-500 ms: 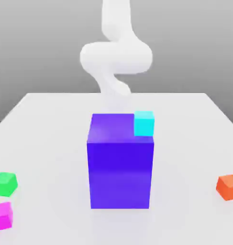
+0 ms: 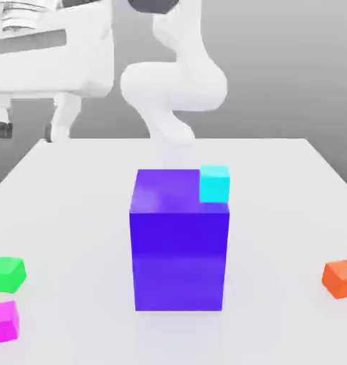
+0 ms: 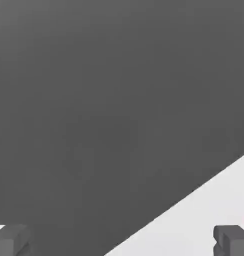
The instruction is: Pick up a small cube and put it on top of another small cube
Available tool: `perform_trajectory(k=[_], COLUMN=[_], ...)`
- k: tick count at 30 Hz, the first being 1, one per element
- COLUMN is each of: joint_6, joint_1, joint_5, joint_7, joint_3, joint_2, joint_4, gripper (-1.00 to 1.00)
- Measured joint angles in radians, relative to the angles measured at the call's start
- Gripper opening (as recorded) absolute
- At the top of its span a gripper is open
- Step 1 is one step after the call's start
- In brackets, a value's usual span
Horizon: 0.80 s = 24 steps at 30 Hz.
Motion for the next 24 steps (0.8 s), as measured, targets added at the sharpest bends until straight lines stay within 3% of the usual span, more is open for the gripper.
perform_trajectory(k=[13, 17, 18, 24], joint_6=[0.148, 0.244, 0.27, 0.284], joint_1=[-0.159, -0.199, -0.208, -0.213], joint_5=[0.131, 0.182, 0.192, 0.196], joint_7=[0.179, 0.16, 0.153, 0.15], joint_3=[-0.085, -0.051, -0.04, -0.034], joint_2=[0.478, 0.623, 0.657, 0.673], joint_4=[-0.007, 0.018, 0.025, 0.029], gripper=[0.0, 0.0, -1.0, -1.0])
